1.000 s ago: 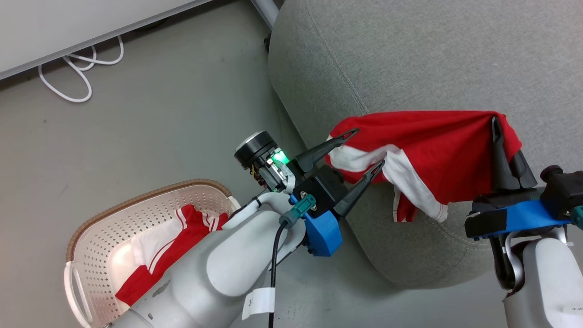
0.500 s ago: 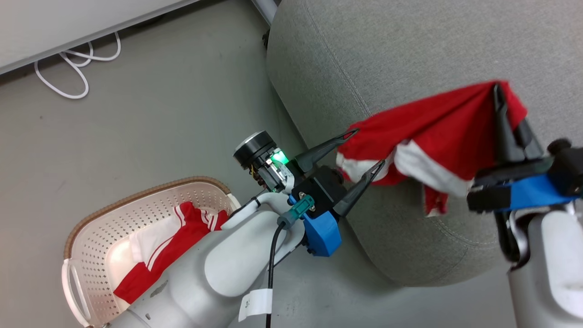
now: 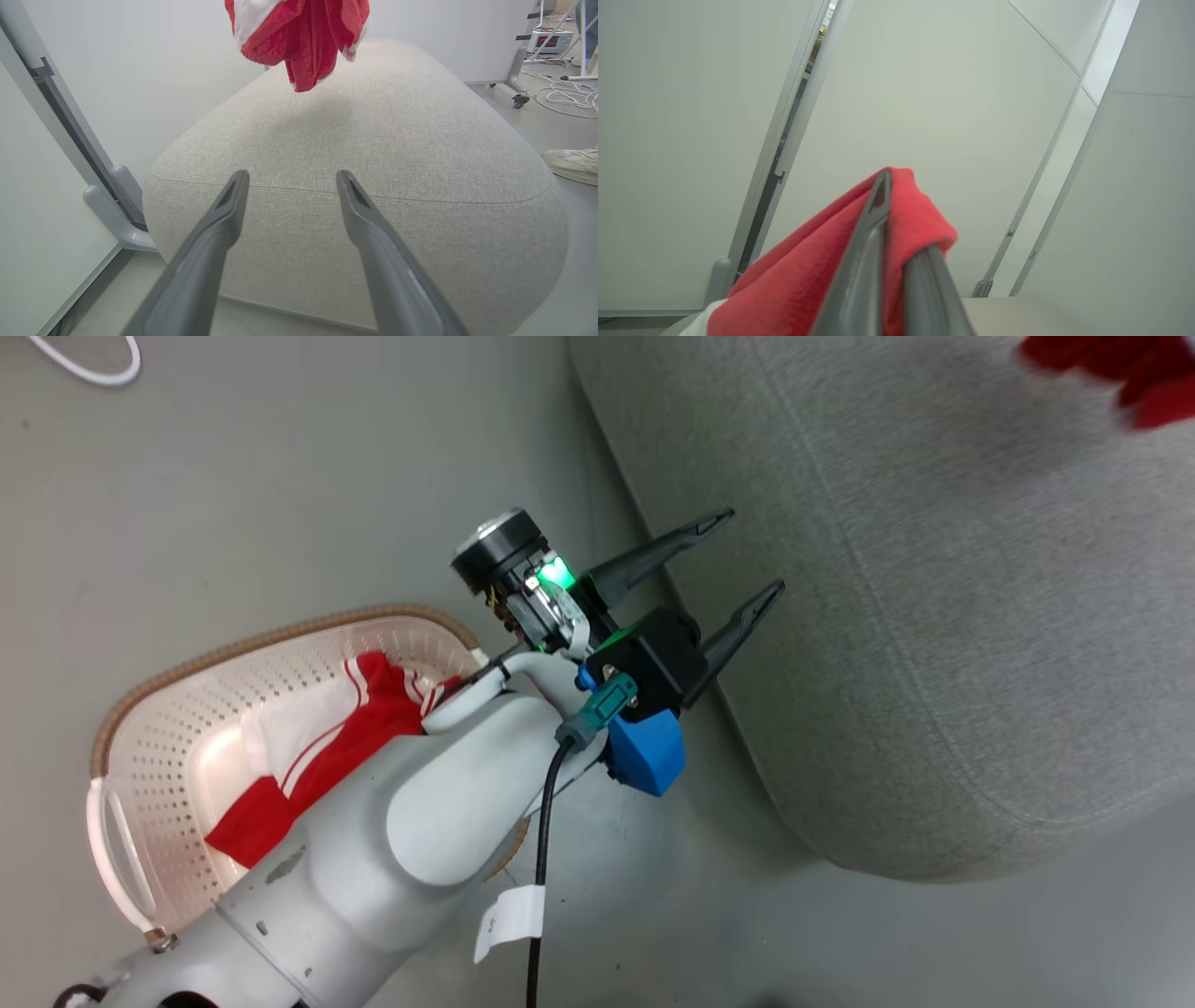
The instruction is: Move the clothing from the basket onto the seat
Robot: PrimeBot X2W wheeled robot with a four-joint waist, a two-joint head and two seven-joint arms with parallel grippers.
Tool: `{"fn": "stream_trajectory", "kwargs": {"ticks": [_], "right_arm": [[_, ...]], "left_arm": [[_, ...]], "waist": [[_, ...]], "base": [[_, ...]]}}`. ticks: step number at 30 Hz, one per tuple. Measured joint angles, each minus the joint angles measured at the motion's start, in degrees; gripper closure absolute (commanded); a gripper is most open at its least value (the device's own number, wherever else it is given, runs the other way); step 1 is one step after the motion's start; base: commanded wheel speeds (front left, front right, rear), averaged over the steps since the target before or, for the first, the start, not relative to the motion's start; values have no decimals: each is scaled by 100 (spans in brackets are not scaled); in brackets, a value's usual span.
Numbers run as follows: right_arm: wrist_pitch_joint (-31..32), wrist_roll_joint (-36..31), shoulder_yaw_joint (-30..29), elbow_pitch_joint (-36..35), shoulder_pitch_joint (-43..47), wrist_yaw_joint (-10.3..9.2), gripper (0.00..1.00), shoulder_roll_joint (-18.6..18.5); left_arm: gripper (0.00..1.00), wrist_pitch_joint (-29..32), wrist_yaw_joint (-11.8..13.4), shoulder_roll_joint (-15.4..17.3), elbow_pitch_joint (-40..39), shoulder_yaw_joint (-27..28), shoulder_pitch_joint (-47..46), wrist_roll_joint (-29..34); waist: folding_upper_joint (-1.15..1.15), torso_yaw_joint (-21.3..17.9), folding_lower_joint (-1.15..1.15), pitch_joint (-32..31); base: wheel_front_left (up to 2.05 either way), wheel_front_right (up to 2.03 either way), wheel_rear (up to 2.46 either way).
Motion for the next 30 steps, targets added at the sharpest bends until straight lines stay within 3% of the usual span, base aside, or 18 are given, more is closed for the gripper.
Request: {"fn": "stream_trajectory", "kwargs": {"ticks": [7, 11, 18, 30], "right_arm": [[-1, 73, -708, 303, -610, -1, 100, -636], [0, 146, -871, 743, -749, -1, 100, -706], [0, 57, -910, 1357, -704, -1, 100, -408], [1, 41, -901, 2225, -117, 0, 100, 122]], "left_arm": [[0, 135, -1, 157, -214, -43, -383, 114], [0, 188, -7, 243, -307, -73, -545, 166], [0, 229, -26, 287, -389, -157, -687, 194], [0, 190, 8, 293, -421, -198, -727, 154]], "waist": [[0, 98, 0, 662], [0, 140, 0, 1025], [0, 204, 0, 1406], [0, 326, 0, 1497]], "base": [[0, 0, 0], [0, 0, 0], [0, 0, 0], [0, 0, 0]]}}
